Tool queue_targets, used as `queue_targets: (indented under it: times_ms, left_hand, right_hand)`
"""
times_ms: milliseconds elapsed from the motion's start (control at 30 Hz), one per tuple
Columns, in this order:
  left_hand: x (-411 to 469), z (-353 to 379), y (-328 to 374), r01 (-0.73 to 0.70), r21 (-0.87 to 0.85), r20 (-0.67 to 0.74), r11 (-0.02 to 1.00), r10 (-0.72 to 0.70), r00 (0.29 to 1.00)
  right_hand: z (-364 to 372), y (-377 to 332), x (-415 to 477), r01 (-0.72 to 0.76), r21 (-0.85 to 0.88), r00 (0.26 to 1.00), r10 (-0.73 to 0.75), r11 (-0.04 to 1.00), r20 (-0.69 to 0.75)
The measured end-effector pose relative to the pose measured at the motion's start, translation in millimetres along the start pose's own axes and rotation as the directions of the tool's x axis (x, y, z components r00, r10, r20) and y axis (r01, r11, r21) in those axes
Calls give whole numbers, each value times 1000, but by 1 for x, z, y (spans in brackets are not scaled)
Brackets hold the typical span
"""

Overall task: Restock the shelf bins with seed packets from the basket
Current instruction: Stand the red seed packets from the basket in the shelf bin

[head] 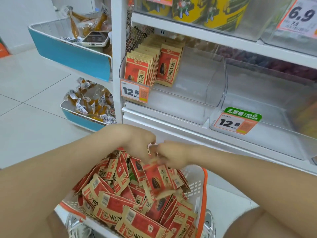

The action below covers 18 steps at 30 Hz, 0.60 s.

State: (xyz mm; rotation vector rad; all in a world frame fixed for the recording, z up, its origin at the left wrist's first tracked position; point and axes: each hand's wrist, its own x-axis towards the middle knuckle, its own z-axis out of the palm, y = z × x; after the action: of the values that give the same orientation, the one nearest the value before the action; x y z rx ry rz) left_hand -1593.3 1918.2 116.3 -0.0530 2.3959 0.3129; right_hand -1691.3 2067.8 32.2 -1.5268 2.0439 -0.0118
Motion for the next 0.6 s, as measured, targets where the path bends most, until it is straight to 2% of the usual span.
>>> queue_targets:
  times_ms: [67,167,267,333,400,467,500,567,600]
  left_hand:
    - [-6,-10,1,6,-288,-33,958,-16,999]
    - [-7,-28,-2,-34,-638,-257,769,-171,951]
    - [-4,-42,-1,-273,-805,-491,527,-333,805]
    - [-3,-51,2,-441,-842,-538,311,-409,738]
    - [-2,-56,7,-532,-831,-544,161,-430,720]
    - [0,-56,16,-568,-812,-563,134,-438,701]
    - [2,-56,21,-591,-794,-584,144,-451,675]
    - [5,-57,28,-651,-737,-636,182,-515,575]
    - [6,-58,30,-678,-706,-655,204,-552,516]
  right_hand:
    - [-30,-1,-5,-10,73,978,25,997,-205]
    - [-70,-7,-18,1,138,866,69,990,-495]
    - [-102,-15,-27,63,213,670,117,975,-733]
    - [-120,-20,-28,165,332,506,209,929,-837]
    - [-133,-28,-28,258,420,365,315,870,-876]
    - [-141,-36,-25,330,517,265,448,790,-854]
    - [-145,-40,-24,339,581,243,527,740,-814]
    - [-147,-42,-21,292,695,248,650,657,-719]
    - [-146,-43,-19,226,709,264,659,668,-705]
